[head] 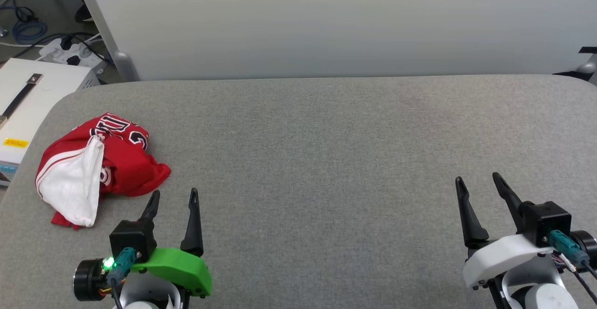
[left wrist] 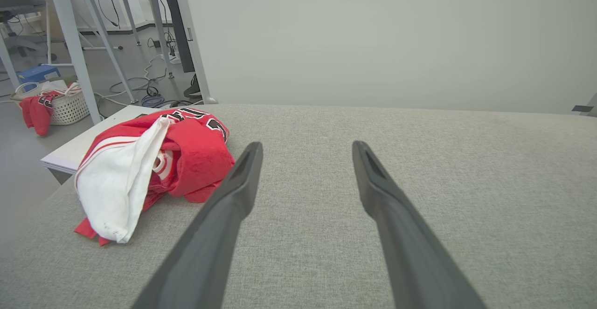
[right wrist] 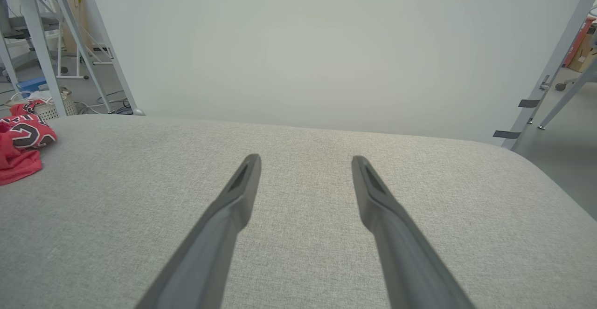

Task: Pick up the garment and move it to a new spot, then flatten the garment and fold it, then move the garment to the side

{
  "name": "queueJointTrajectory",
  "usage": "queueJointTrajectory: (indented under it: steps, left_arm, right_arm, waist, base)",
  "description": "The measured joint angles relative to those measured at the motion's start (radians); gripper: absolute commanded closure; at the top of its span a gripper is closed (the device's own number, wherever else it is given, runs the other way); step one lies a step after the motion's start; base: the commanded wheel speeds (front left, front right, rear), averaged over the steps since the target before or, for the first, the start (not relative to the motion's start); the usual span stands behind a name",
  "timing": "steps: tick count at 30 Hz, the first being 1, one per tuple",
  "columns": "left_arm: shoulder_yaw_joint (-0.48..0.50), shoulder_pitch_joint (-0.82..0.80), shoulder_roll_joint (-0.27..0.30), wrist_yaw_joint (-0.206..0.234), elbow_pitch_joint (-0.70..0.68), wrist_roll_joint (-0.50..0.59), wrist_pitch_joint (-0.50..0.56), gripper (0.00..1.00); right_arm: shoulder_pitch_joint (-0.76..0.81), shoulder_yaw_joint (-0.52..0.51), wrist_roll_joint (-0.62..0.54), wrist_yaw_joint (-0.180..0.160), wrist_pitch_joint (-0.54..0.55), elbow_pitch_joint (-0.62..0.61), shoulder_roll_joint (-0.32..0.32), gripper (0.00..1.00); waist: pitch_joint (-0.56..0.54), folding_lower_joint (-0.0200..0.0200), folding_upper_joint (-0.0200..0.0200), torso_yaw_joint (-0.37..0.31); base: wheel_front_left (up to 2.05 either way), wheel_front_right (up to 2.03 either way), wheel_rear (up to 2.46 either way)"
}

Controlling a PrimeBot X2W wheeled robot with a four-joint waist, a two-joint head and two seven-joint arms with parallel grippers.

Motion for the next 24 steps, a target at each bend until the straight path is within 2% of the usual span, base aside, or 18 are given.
queueJointTrajectory:
  steps: [15, 24]
  left_arm:
    - [0.0, 0.0, 0.0, -0.018, 0.012, -0.023, -0.032, 0.0]
    - [-0.003, 0.0, 0.0, -0.026, 0.033, -0.035, -0.052, 0.0]
  right_arm:
    - [0.0, 0.0, 0.017, 0.0, -0.028, 0.002, 0.0, 0.0]
    - [-0.001, -0.003, 0.011, 0.0, -0.047, 0.046, 0.0, 0.0]
  waist:
    - [0.003, 0.0, 0.0, 0.001]
    - [0.002, 0.0, 0.0, 0.002]
  base:
    - [0.0, 0.0, 0.0]
    - [0.0, 0.0, 0.0]
